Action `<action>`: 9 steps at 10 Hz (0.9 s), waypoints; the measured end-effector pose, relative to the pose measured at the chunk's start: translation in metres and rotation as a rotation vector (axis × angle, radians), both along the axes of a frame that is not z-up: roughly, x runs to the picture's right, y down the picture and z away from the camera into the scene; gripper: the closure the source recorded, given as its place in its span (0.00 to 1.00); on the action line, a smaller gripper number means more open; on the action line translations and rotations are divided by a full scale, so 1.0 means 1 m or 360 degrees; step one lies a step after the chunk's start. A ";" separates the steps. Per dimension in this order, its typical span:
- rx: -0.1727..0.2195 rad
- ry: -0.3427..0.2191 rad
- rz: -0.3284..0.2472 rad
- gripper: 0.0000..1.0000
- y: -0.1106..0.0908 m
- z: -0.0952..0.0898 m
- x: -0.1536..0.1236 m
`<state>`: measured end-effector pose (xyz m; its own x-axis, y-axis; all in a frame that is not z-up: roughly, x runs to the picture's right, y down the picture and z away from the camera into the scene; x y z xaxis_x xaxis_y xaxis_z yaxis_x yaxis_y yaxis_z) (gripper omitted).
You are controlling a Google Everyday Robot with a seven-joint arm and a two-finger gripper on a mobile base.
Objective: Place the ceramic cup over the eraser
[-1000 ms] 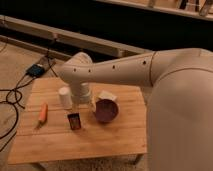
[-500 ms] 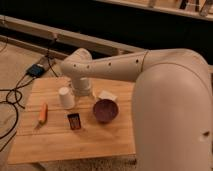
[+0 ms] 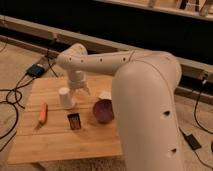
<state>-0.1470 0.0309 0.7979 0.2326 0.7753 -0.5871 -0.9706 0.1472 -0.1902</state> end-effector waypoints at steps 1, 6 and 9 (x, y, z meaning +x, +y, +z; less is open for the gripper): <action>-0.0029 -0.0042 -0.0012 0.35 -0.002 0.008 -0.010; -0.0079 -0.0158 -0.0081 0.35 -0.018 0.031 -0.045; -0.0106 -0.0225 -0.0165 0.35 -0.019 0.039 -0.070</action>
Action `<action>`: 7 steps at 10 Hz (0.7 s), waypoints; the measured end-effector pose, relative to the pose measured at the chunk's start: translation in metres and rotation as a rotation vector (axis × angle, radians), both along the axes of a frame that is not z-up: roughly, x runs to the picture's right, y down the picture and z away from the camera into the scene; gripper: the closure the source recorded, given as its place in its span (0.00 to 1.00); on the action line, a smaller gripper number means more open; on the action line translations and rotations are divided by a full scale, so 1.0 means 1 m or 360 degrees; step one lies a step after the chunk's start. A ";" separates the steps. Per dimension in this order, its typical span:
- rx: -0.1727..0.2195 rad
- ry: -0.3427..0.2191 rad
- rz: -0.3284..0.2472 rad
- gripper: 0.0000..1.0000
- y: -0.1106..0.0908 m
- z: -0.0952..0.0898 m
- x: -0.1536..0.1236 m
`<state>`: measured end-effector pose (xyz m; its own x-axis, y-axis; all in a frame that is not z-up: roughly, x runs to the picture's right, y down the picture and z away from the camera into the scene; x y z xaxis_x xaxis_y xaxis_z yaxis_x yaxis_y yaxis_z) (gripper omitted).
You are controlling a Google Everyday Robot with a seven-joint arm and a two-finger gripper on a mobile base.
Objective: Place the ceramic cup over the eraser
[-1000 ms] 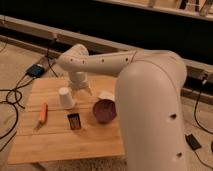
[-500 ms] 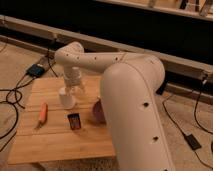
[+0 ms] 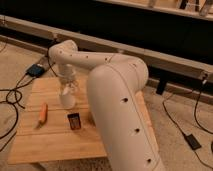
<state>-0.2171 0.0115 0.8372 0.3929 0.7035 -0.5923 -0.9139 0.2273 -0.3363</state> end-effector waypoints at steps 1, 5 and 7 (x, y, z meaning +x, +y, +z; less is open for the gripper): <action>-0.0011 -0.0028 -0.0039 0.35 0.002 0.002 -0.011; -0.0001 -0.0075 -0.0164 0.35 0.003 0.010 -0.037; 0.0028 -0.0055 -0.0208 0.35 -0.002 0.015 -0.039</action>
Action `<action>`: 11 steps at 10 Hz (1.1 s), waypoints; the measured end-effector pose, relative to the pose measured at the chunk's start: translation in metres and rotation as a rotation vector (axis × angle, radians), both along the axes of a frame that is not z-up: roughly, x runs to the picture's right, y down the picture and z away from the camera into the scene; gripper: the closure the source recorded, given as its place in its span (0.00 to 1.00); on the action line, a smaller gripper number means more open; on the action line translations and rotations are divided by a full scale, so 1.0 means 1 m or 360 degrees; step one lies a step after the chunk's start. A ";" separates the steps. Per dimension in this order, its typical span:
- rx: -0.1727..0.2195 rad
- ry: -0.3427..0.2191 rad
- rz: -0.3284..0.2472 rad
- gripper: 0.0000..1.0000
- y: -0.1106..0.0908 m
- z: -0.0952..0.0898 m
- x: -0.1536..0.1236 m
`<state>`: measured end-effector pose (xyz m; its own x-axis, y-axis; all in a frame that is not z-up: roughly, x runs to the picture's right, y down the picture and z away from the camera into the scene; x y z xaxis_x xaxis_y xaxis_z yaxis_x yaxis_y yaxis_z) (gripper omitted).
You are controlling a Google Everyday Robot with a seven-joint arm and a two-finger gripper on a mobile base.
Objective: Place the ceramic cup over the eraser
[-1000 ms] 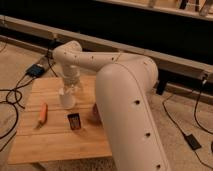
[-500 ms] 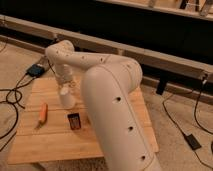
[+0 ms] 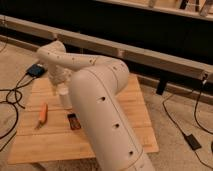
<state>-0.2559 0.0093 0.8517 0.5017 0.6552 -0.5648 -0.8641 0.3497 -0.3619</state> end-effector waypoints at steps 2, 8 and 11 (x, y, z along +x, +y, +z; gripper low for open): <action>0.0023 0.0018 -0.0027 0.35 -0.004 0.004 -0.002; -0.0022 0.0053 -0.0029 0.35 0.005 0.014 0.002; -0.0056 0.0065 -0.0024 0.35 0.012 0.018 0.007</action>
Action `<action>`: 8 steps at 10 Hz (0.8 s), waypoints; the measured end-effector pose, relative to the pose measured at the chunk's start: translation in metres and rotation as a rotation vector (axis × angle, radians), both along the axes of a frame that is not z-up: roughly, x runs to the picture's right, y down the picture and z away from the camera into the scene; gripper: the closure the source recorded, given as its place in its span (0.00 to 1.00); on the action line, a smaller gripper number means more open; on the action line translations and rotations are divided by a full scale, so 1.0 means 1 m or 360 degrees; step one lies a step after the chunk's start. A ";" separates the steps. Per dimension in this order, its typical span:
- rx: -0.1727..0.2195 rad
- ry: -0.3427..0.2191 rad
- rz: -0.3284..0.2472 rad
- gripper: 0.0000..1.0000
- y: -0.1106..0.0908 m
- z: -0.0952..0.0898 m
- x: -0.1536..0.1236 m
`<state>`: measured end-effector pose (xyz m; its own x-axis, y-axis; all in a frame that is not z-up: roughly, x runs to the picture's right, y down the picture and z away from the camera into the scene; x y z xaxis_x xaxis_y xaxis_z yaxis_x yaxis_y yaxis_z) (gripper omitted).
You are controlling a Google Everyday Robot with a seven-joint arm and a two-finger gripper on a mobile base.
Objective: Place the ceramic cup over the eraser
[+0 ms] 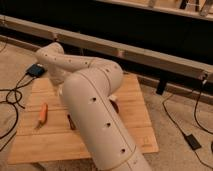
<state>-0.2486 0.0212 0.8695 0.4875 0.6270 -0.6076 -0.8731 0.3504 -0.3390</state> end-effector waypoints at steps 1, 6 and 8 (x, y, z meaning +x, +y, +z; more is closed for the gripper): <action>-0.0007 0.0002 0.0001 0.35 0.001 0.001 0.001; -0.0023 -0.0010 0.0028 0.84 0.003 0.000 0.006; -0.0027 -0.0017 0.0033 0.98 0.004 -0.003 0.008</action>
<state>-0.2411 0.0254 0.8670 0.4812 0.6268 -0.6128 -0.8763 0.3266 -0.3542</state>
